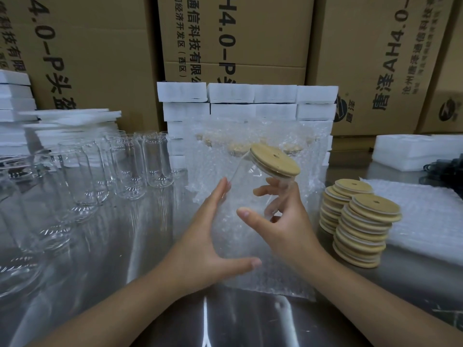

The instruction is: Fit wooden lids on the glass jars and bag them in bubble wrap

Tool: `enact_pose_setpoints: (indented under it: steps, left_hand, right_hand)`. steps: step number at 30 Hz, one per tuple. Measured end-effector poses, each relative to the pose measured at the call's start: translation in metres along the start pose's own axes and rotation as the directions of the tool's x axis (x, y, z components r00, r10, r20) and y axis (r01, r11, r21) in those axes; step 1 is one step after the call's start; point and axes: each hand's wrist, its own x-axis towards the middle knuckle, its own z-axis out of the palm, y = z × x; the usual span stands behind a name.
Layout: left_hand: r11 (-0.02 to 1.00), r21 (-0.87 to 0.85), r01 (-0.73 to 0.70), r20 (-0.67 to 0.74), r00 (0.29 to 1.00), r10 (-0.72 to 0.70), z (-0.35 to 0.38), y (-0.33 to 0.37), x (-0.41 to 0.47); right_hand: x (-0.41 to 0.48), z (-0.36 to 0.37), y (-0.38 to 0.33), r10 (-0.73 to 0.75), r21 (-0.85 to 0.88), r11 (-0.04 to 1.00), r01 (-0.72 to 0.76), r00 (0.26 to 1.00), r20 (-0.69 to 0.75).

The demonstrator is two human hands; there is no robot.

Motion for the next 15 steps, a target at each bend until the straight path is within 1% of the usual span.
enact_pose_setpoints:
  steps: [1,3,6,10,12,15]
  left_hand:
    - [0.998,0.063,-0.008,-0.008,1.000,0.008,0.003,-0.001,0.000]
    - [0.994,0.104,-0.018,-0.071,0.997,0.025,0.008,-0.003,0.002]
    - [1.000,0.007,-0.005,-0.183,0.983,0.006,0.008,-0.004,0.003]
    - [0.995,-0.102,-0.007,-0.258,0.966,-0.019,0.000,-0.001,0.004]
    - [0.992,-0.127,-0.016,-0.277,0.961,-0.020,-0.001,-0.001,0.003]
    - [0.982,-0.185,-0.032,-0.308,0.951,-0.027,0.001,0.000,0.003]
  right_hand:
    - [0.000,0.000,0.000,0.003,0.026,1.000,-0.003,1.000,0.006]
    - [0.000,0.001,0.000,0.000,0.071,0.997,-0.004,0.999,0.046]
    - [0.000,0.001,-0.003,-0.019,0.112,0.994,0.004,0.991,0.134]
    - [0.004,-0.004,-0.008,-0.045,0.167,0.986,0.010,0.978,0.205]
    - [0.005,-0.005,-0.011,-0.074,0.182,0.983,0.033,0.972,0.222]
    - [0.002,-0.005,-0.011,-0.101,0.181,0.981,0.066,0.976,0.193]
